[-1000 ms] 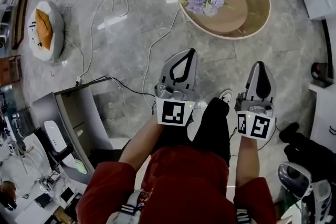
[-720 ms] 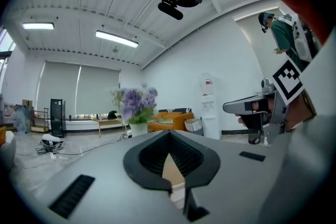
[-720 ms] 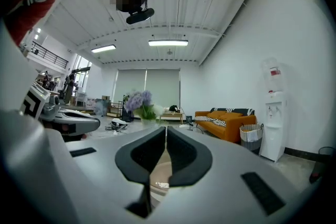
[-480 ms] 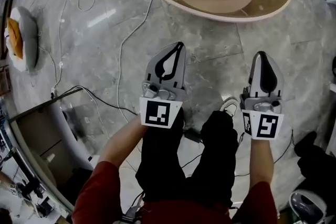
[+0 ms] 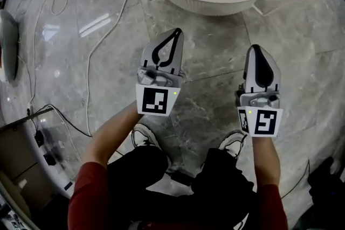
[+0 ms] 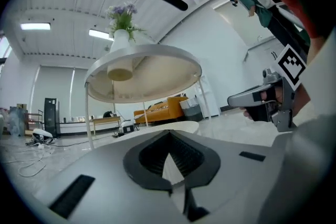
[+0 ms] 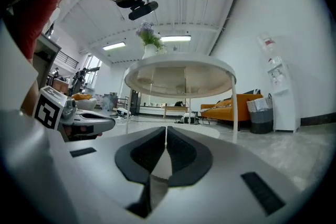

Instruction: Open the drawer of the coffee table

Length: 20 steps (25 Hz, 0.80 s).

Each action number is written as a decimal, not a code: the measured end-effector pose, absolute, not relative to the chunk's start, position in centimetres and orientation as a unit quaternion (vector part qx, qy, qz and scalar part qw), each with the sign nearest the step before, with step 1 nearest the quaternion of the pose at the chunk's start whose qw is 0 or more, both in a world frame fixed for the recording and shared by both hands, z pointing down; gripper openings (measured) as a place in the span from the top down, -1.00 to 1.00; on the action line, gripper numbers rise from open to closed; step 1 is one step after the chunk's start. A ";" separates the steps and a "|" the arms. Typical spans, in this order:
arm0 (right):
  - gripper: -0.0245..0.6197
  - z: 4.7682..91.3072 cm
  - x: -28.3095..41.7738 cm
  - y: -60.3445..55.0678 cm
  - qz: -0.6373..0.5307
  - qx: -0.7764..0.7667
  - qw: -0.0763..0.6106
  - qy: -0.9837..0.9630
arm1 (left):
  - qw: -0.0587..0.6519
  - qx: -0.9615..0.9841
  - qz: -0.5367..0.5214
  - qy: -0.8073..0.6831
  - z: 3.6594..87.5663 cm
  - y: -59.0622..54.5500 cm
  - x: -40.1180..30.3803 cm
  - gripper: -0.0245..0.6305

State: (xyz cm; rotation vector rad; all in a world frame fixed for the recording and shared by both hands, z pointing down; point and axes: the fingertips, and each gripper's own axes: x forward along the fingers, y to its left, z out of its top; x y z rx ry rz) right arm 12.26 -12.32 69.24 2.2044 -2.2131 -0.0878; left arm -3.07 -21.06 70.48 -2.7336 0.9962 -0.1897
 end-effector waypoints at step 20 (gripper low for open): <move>0.85 78.0 13.9 -11.7 0.049 0.716 -0.015 -0.696 | 0.005 -0.915 -0.104 0.389 81.0 -20.4 0.5 0.90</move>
